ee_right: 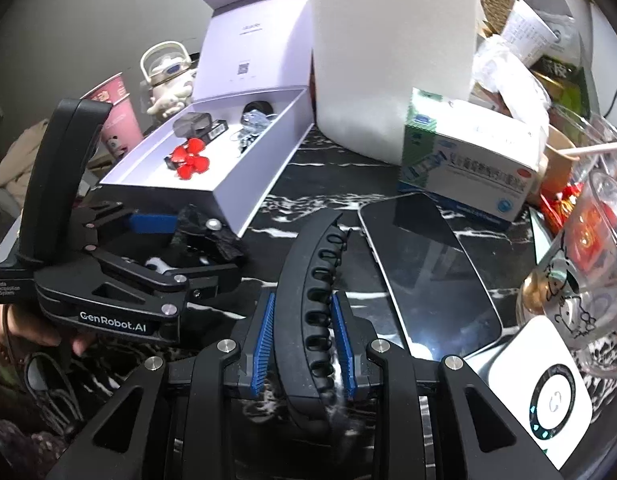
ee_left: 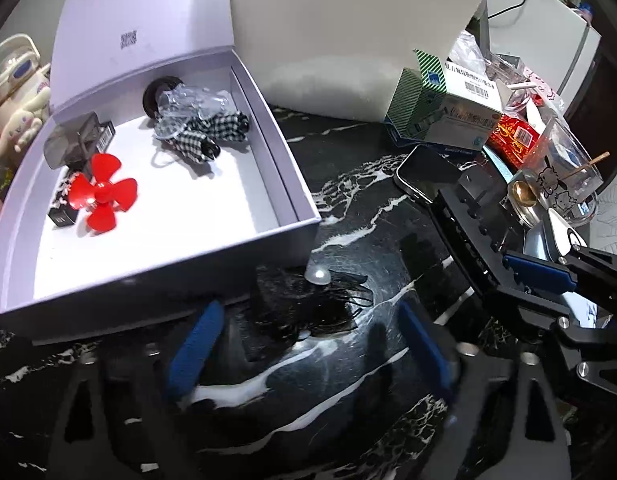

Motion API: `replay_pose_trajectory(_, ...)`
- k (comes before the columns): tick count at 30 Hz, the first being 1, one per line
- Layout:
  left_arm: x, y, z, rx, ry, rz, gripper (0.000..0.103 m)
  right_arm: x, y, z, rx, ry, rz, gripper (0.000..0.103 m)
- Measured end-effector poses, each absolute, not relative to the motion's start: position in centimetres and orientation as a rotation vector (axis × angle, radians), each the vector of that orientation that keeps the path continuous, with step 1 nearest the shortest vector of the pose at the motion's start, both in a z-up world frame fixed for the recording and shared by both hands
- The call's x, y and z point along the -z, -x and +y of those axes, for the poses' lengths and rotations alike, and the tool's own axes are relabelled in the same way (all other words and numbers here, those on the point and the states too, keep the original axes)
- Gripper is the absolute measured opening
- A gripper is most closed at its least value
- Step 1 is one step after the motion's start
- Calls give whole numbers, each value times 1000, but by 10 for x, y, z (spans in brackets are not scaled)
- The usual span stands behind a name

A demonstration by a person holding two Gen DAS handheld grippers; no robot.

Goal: Organize rigid objects
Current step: 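Grasp the black lace scrunchie with the left tool while the right tool holds the claw clip, then carry the lace scrunchie and claw clip over the lavender gift box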

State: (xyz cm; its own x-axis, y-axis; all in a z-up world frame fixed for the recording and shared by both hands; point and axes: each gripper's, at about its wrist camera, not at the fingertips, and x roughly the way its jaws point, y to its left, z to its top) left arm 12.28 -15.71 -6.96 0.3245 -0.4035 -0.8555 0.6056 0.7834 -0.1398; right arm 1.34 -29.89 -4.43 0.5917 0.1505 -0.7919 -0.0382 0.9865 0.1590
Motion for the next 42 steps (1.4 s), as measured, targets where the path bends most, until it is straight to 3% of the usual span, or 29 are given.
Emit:
replay_pose_trajectory(2,71,-124,-158,662,-202,1058,72,45,-13,-300,-107,-132,934,28)
replay_pose_trajectory(7,71,-122,-163,697,-188,1045,46,45,-12,-301,-104,-133,932,28)
replay_pose_trajectory(8,71,-121,-163,697,-187,1038,33,45,-12,-301,-104,-133,932,28)
replay_pose_trajectory(42,71,-95,-51,566,-117,1043,32,64,-23,-212,-312,-42,971,28)
